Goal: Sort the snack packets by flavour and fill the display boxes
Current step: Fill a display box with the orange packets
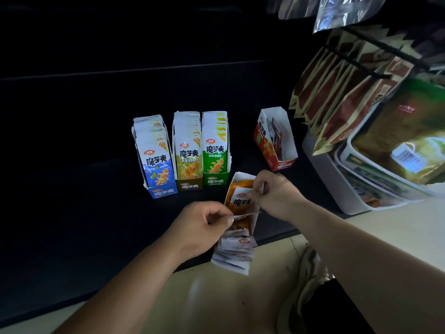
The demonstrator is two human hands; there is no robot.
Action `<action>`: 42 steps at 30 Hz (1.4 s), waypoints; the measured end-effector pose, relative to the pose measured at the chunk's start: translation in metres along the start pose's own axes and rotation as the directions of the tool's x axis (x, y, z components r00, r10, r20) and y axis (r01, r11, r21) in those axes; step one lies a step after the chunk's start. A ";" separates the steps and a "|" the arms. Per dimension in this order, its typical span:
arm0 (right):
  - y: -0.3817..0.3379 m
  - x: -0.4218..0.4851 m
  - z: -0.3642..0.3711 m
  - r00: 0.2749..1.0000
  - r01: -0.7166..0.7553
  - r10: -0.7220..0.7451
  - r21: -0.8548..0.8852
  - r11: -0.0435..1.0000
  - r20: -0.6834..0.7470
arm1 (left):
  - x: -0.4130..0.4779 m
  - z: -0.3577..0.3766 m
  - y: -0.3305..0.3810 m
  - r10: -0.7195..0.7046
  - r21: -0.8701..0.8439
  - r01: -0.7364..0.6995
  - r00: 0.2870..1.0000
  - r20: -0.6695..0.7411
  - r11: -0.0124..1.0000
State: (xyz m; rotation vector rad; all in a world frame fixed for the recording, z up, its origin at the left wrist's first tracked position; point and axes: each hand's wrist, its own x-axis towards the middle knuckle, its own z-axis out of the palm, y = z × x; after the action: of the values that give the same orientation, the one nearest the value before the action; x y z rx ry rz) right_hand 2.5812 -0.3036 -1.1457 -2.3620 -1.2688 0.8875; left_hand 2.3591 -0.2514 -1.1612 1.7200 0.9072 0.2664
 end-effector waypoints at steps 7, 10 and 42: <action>0.002 -0.003 -0.008 0.997 -0.017 0.007 0.134 0.991 0.075 | -0.001 -0.002 0.001 0.003 0.152 -0.008 0.999 0.037 0.988; 0.000 -0.011 -0.012 0.993 0.025 -0.030 0.045 0.999 0.110 | -0.002 -0.002 0.003 0.008 0.139 -0.013 0.999 0.035 0.990; -0.008 -0.043 0.018 0.958 -0.279 0.229 0.723 0.632 0.169 | 0.001 0.011 -0.009 0.152 0.125 -0.144 0.987 -0.052 0.982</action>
State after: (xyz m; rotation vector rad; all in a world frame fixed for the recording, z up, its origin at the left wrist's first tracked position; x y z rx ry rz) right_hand 2.5466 -0.3354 -1.1385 -1.8407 -0.4090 1.2718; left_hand 2.3627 -0.2582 -1.1736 1.9038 0.8555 0.3711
